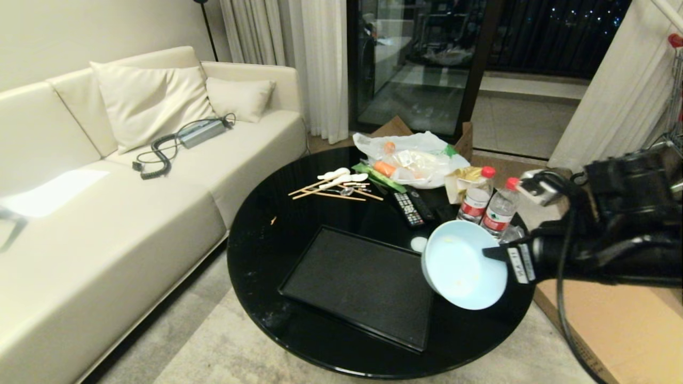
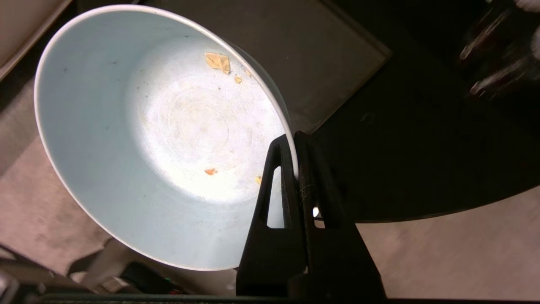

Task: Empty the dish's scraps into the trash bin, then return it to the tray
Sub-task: Put the bowl back to the table

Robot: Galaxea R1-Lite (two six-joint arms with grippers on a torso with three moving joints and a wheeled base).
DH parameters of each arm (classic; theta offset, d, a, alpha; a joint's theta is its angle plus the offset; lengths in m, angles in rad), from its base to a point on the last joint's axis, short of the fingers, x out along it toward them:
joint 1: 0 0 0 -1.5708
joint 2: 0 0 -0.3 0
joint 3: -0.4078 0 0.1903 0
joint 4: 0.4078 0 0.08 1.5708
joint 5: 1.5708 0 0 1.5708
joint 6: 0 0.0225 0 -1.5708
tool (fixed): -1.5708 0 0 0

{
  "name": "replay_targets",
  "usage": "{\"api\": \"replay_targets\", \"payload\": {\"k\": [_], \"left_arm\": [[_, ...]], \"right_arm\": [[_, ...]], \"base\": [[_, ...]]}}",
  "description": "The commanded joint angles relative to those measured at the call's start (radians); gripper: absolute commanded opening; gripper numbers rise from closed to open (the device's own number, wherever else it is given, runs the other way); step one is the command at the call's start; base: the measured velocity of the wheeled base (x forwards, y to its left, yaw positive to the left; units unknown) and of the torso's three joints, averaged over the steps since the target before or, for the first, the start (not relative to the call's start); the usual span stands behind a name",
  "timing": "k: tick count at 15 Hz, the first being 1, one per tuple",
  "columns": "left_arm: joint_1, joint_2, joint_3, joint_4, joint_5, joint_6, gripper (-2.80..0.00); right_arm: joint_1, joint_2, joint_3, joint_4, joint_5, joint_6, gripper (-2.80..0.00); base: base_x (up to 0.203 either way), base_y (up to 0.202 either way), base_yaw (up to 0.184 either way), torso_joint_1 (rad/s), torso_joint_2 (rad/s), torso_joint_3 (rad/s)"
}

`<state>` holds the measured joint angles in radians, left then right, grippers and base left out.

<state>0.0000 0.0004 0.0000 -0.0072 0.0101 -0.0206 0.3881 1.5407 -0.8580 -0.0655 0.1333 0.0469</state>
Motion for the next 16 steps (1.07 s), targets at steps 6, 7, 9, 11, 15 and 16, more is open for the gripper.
{"api": "replay_targets", "payload": {"k": [6, 7, 9, 11, 15, 16], "left_arm": [[0.0, 0.0, 0.0, 0.0, 0.001, -0.001, -2.8], [0.0, 0.0, 0.0, 0.0, 0.001, -0.001, -2.8], [0.0, 0.0, 0.0, 0.0, 0.001, -0.001, -2.8], [0.0, 0.0, 0.0, 0.0, 0.001, -0.001, -2.8], [0.0, 0.0, 0.0, 0.0, 0.001, -0.001, -2.8], [0.0, 0.0, 0.0, 0.0, 0.001, -0.001, -2.8]], "right_arm": [[0.148, 0.472, -0.187, 0.023, -0.155, 0.38, -2.8], [0.151, 0.508, -0.214, 0.023, -0.16, 0.406, -2.8], [0.163, 0.567, -0.276, 0.03, -0.165, 0.471, -2.8], [0.172, 0.609, -0.305, 0.03, -0.165, 0.486, -2.8], [0.173, 0.688, -0.349, 0.018, -0.166, 0.488, -2.8], [0.172, 0.707, -0.357, 0.009, -0.168, 0.489, -2.8]], "base": [[0.0, 0.0, 0.0, 0.0, 0.0, 0.0], [0.0, 0.0, 0.0, 0.0, 0.0, 0.0], [0.0, 0.0, 0.0, 0.0, 0.0, 0.0], [0.0, 0.0, 0.0, 0.0, 0.0, 0.0], [0.0, 0.0, 0.0, 0.0, 0.0, 0.0], [0.0, 0.0, 0.0, 0.0, 0.0, 0.0]]}}
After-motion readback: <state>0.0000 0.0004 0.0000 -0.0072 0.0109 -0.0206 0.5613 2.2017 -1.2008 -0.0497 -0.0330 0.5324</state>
